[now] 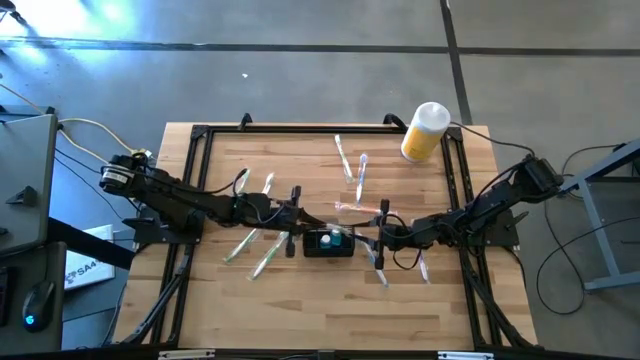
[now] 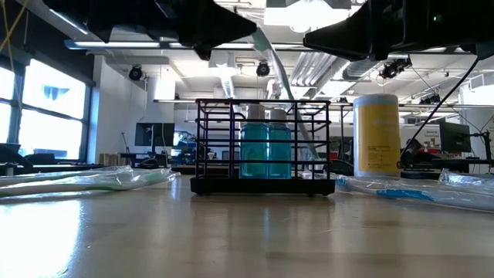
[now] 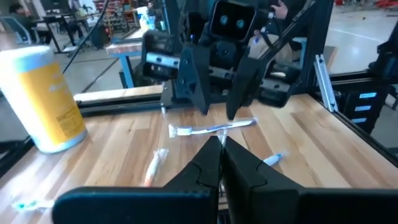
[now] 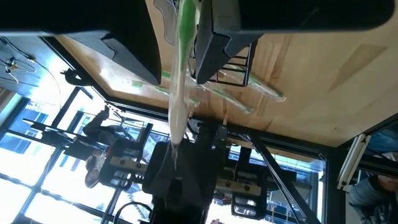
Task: Pick & Place toothbrushing station
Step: Put the green toothbrush into the wire organizer
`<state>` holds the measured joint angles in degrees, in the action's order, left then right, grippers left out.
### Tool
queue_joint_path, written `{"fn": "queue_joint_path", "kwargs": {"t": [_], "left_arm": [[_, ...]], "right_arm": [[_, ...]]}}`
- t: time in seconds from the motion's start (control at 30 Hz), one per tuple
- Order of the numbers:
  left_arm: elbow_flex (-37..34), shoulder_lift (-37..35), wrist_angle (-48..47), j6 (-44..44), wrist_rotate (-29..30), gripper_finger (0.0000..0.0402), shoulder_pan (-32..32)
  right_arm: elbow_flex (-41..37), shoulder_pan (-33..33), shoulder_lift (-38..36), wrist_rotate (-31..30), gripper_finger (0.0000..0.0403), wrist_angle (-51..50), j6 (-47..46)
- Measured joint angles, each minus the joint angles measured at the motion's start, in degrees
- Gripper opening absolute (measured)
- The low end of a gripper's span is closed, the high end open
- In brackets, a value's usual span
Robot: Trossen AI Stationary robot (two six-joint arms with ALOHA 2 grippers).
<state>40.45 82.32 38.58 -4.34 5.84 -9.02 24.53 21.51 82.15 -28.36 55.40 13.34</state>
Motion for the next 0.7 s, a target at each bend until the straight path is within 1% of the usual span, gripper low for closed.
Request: {"fn": "queue_joint_path", "kwargs": {"t": [0.1, 0.27, 0.33, 0.43, 0.5, 0.57, 0.7], "left_arm": [[3.5, 0.0, -4.8, -0.1, -1.0, 0.0002, 0.0], [12.7, 1.4, -22.5, 2.0, -1.0, 0.0001, 0.0], [16.4, 3.1, -26.4, 1.8, -0.7, 0.0001, 0.0], [20.1, 5.5, -30.2, 1.6, -0.6, 0.0, 0.0], [22.2, 7.5, -30.6, 1.4, -0.6, 0.0, 0.0], [23.5, 8.7, -32.8, 1.3, -0.6, 0.0, 0.3], [24.3, 9.7, -33.4, 1.6, -1.2, 0.0, 1.3]], "right_arm": [[0.0, 0.0, 0.0, 0.0, 0.0089, 0.0, 0.0], [0.0, 0.9, 0.0, 0.0, 0.0087, 0.0, 0.1], [0.0, 1.3, 0.0, 0.0, 0.0087, 0.0, 0.3], [0.0, 1.9, 0.0, 0.0, 0.0085, 0.0, 0.4], [0.0, 2.3, 0.0, -0.1, 0.0083, -0.2, 0.4], [0.0, 2.8, 0.0, -0.1, 0.0082, -0.3, 0.4], [0.0, 3.4, 0.0, -0.2, 0.0082, -0.4, 0.5]]}}
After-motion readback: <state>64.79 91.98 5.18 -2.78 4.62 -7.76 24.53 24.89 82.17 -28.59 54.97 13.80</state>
